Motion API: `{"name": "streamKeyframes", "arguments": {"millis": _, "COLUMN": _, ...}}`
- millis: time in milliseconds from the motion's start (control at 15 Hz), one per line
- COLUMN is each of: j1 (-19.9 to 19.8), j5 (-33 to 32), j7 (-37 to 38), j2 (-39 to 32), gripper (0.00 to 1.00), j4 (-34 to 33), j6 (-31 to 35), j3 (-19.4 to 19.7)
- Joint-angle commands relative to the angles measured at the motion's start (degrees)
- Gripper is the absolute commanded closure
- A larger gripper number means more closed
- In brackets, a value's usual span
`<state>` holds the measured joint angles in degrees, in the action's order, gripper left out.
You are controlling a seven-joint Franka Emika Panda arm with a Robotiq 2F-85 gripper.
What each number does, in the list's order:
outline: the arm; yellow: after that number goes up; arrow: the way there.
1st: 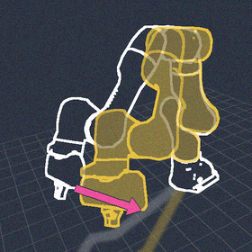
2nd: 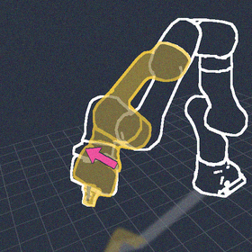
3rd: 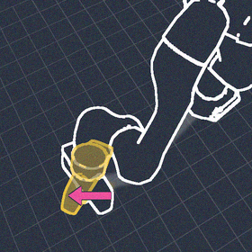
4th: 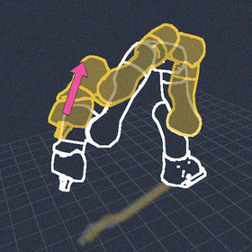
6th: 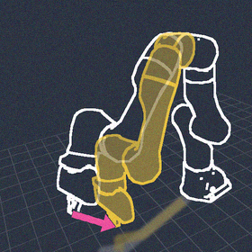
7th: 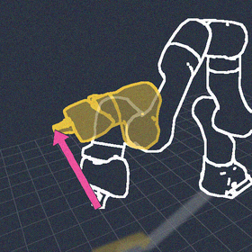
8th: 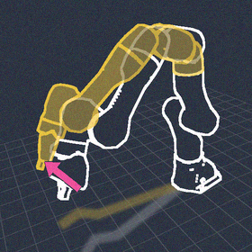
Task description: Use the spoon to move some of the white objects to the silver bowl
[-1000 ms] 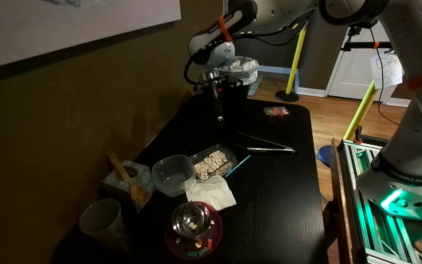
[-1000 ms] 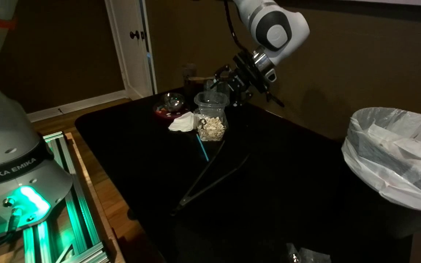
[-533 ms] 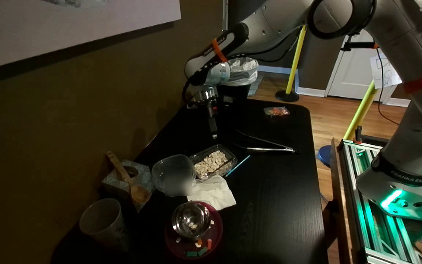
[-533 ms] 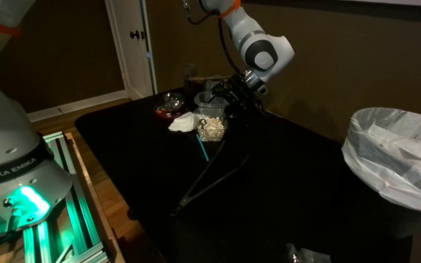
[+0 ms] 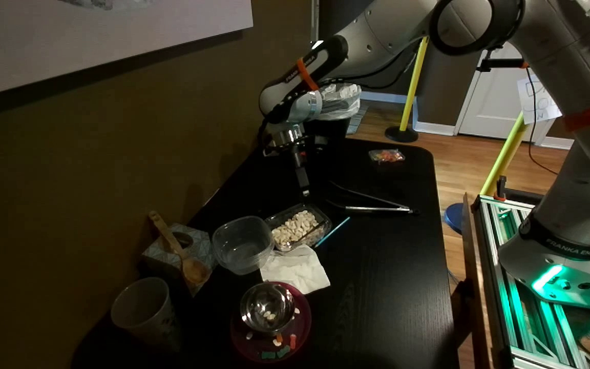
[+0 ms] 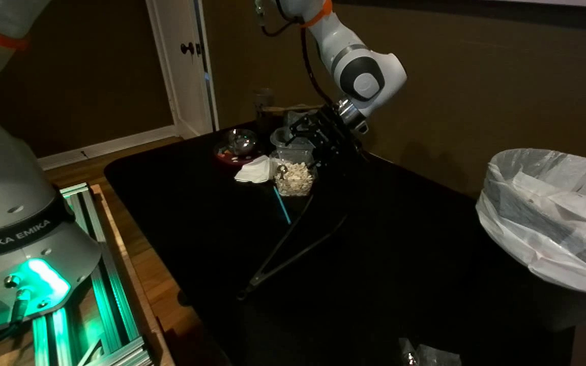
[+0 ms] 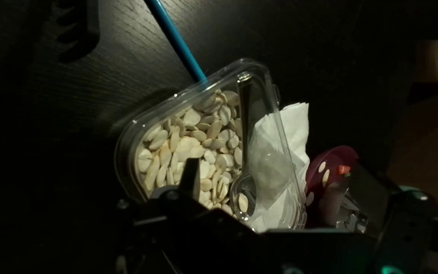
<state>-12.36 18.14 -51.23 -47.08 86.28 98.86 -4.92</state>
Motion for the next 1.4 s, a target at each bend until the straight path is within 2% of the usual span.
{"name": "streamKeyframes", "arguments": {"millis": 0, "j1": 1.16, "j5": -5.07, "j7": -4.92, "j2": 2.23, "gripper": 0.0, "j4": 4.23, "j6": 2.06, "j3": -0.08}}
{"name": "streamKeyframes", "arguments": {"millis": 133, "j1": 1.79, "j5": -8.4, "j7": -7.43, "j2": 2.62, "gripper": 0.0, "j4": 5.32, "j6": 1.2, "j3": 0.02}}
{"name": "streamKeyframes", "arguments": {"millis": 200, "j1": 0.99, "j5": -5.97, "j7": -4.84, "j2": 0.73, "gripper": 0.0, "j4": 2.08, "j6": 0.08, "j3": -0.23}}
{"name": "streamKeyframes", "arguments": {"millis": 467, "j1": 1.11, "j5": -6.28, "j7": -5.02, "j2": 0.76, "gripper": 0.0, "j4": 2.06, "j6": 0.08, "j3": -0.23}}
{"name": "streamKeyframes", "arguments": {"millis": 933, "j1": 2.29, "j5": -6.28, "j7": -7.91, "j2": 3.76, "gripper": 0.0, "j4": 9.96, "j6": 13.76, "j3": -1.55}}
{"name": "streamKeyframes", "arguments": {"millis": 1000, "j1": 2.55, "j5": -6.7, "j7": -7.5, "j2": 3.21, "gripper": 0.0, "j4": 9.51, "j6": 14.01, "j3": -1.61}}
{"name": "streamKeyframes", "arguments": {"millis": 1067, "j1": 1.91, "j5": -6.3, "j7": -7.12, "j2": 1.5, "gripper": 0.0, "j4": 6.39, "j6": 11.36, "j3": -1.67}}
{"name": "streamKeyframes", "arguments": {"millis": 1333, "j1": 2.09, "j5": -6.33, "j7": -7.09, "j2": 1.47, "gripper": 0.0, "j4": 6.47, "j6": 11.75, "j3": -1.72}}
